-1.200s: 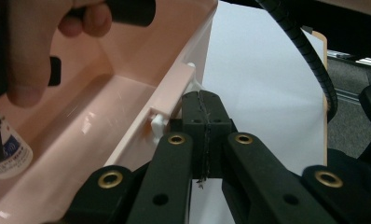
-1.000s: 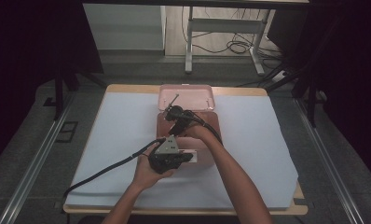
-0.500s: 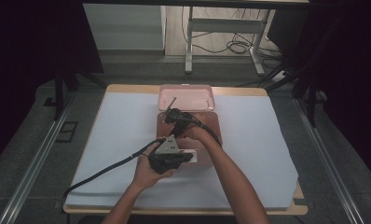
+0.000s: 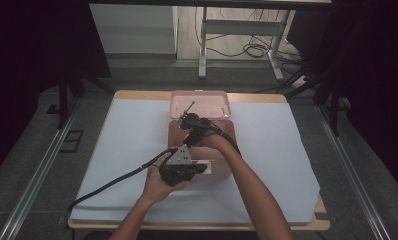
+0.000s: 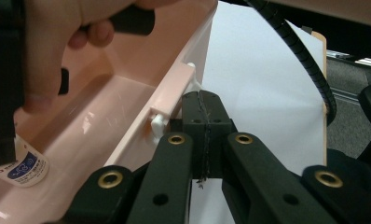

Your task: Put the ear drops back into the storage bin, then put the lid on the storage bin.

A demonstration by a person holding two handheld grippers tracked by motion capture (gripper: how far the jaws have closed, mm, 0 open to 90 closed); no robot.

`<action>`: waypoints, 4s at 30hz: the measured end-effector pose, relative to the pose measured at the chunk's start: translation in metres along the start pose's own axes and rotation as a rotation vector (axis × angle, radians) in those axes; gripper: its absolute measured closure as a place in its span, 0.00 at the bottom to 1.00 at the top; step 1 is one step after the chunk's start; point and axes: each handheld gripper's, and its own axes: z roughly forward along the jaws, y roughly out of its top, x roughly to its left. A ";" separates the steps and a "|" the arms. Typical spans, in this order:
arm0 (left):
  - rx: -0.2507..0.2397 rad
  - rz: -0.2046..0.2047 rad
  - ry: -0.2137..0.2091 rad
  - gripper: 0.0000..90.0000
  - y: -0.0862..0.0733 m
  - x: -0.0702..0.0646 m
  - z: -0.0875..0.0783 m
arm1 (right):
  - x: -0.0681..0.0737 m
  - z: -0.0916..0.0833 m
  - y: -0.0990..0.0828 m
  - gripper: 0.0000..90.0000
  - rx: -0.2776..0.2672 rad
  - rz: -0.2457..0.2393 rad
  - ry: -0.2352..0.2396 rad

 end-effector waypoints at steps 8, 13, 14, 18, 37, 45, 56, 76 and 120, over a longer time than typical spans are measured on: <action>-0.002 -0.002 -0.003 1.00 0.000 0.000 0.000 | -0.002 -0.022 -0.004 0.54 -0.049 0.024 -0.001; -0.002 -0.005 -0.002 1.00 0.000 0.000 0.000 | -0.003 -0.039 -0.009 0.53 -0.082 0.047 -0.003; -0.002 -0.005 -0.003 1.00 0.000 0.000 0.000 | -0.004 -0.043 -0.010 0.53 -0.089 0.050 -0.006; -0.001 -0.003 -0.001 1.00 0.000 0.000 0.000 | -0.006 -0.056 -0.016 0.53 -0.108 0.059 -0.011; -0.001 -0.004 -0.004 1.00 0.000 0.001 0.000 | -0.027 -0.096 -0.050 0.52 -0.186 0.147 -0.050; 0.000 -0.002 -0.004 1.00 0.000 0.001 0.000 | -0.036 -0.105 -0.064 0.52 -0.202 0.180 -0.075; -0.002 -0.001 -0.004 1.00 -0.001 0.001 0.000 | -0.051 -0.115 -0.082 0.52 -0.211 0.229 -0.100; -0.001 -0.007 -0.008 1.00 -0.001 0.002 0.000 | -0.083 -0.118 -0.081 0.52 -0.241 0.294 -0.163; -0.008 -0.011 -0.017 1.00 -0.001 0.002 0.000 | -0.122 -0.083 -0.049 0.56 -0.167 0.451 -0.196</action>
